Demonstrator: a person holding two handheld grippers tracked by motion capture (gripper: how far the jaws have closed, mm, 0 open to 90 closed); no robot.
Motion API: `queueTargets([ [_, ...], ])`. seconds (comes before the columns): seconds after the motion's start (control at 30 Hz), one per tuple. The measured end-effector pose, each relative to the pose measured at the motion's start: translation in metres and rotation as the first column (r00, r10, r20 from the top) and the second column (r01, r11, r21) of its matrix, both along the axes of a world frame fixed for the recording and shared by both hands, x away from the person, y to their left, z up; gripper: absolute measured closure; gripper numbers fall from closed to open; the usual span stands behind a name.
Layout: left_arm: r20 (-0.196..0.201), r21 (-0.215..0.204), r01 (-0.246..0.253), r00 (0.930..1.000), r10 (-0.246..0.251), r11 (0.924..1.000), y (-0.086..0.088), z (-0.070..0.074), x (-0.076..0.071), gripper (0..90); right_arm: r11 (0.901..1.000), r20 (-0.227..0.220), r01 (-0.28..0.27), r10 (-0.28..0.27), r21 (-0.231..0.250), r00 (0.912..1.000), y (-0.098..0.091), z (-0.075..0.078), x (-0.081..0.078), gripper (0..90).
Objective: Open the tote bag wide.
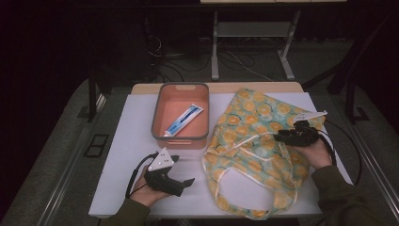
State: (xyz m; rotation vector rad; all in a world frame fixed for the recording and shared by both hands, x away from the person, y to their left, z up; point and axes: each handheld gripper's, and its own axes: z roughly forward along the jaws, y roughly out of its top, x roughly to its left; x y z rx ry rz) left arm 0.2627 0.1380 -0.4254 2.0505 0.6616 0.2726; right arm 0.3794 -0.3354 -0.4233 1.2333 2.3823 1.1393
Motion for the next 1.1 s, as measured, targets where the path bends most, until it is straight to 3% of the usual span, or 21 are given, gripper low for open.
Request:
queueTargets([
  [0.2,0.000,-0.001,0.000,1.0000,0.000,1.0000,0.000,0.000,0.000,3.3,0.9981,0.047,-0.053,0.051,0.031,0.9976,0.009,0.027,-0.017,39.8],
  [0.33,0.001,0.000,0.002,1.0000,-0.002,1.0000,0.000,0.000,0.000,3.3,0.9934,0.065,-0.107,0.105,0.040,0.9924,0.016,0.037,-0.027,42.2],
  [0.43,0.001,0.000,0.002,1.0000,-0.002,1.0000,0.000,0.001,0.000,3.3,0.9820,0.051,-0.186,0.185,0.031,0.9815,0.030,0.038,-0.036,46.5],
  [0.53,0.001,-0.001,0.003,1.0000,-0.003,1.0000,0.000,0.000,0.000,3.3,0.9664,0.032,-0.255,0.254,0.028,0.9666,0.046,0.034,-0.044,50.1],
  [0.67,0.002,-0.004,0.003,1.0000,-0.003,1.0000,-0.001,0.001,0.000,3.3,0.9444,-0.010,-0.328,0.328,-0.019,0.9446,0.068,0.022,-0.048,51.9],
  [0.8,-0.001,-0.001,0.006,1.0000,-0.006,1.0000,-0.001,0.000,0.000,3.3,0.9321,-0.036,-0.356,0.354,-0.067,0.9345,0.084,0.009,-0.048,52.7],
  [0.97,-0.004,-0.001,0.008,1.0000,-0.008,1.0000,-0.001,0.000,0.000,3.3,0.9117,-0.069,-0.402,0.397,-0.087,0.9154,0.097,-0.002,-0.046,54.3],
  [1.1,-0.003,0.000,0.009,1.0000,-0.009,1.0000,-0.001,0.000,0.000,3.3,0.8997,-0.097,-0.419,0.409,-0.123,0.9073,0.102,-0.011,-0.044,71.6],
])
